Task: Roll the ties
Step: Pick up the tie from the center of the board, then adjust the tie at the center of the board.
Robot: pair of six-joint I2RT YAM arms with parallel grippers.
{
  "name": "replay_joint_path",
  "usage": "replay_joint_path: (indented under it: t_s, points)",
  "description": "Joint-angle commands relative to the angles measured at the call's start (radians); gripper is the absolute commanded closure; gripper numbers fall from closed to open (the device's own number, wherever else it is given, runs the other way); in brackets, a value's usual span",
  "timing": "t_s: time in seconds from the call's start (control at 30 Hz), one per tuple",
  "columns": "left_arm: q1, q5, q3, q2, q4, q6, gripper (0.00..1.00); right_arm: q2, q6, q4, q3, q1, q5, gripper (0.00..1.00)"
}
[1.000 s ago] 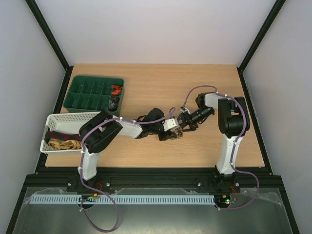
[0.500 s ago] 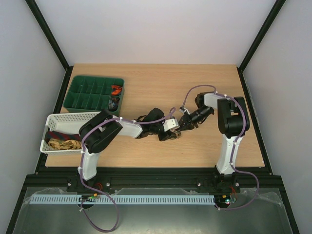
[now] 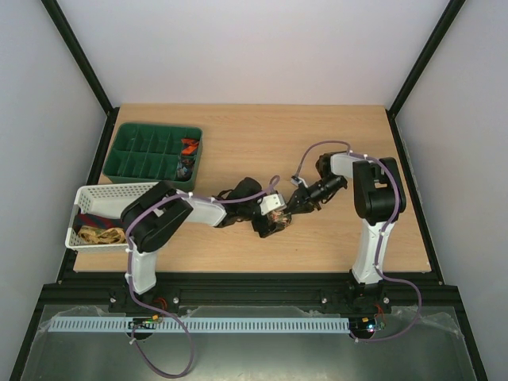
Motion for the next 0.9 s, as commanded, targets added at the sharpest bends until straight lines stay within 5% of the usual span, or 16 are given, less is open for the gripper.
replay_joint_path:
  t_s: [0.0, 0.3, 0.43, 0.6, 0.67, 0.73, 0.87]
  points:
    - [0.000, 0.013, -0.015, -0.025, -0.009, 0.002, 0.01, -0.024, 0.046, 0.038, -0.038, 0.006, 0.002, 0.99]
    - [-0.018, 0.074, 0.072, 0.095, -0.011, 0.030, 0.06, -0.020, 0.087, 0.076, -0.055, 0.006, -0.020, 0.99]
    - [-0.017, 0.062, 0.096, 0.115, -0.029, 0.042, 0.22, -0.020, 0.081, 0.068, -0.052, 0.006, -0.017, 0.99]
    - [-0.009, 0.052, 0.049, 0.064, -0.036, 0.087, 0.58, -0.031, 0.081, 0.064, -0.043, 0.005, -0.013, 0.99]
    - [-0.003, 0.049, 0.043, 0.030, -0.063, 0.088, 0.41, -0.043, 0.082, 0.063, -0.032, 0.005, -0.011, 0.99]
    - [0.004, 0.023, 0.041, -0.024, -0.086, 0.071, 0.05, -0.058, 0.082, 0.056, -0.014, 0.006, -0.012, 0.99]
    - [0.037, -0.019, 0.061, -0.147, -0.198, 0.026, 0.01, -0.099, 0.078, 0.035, 0.041, 0.001, -0.044, 0.99]
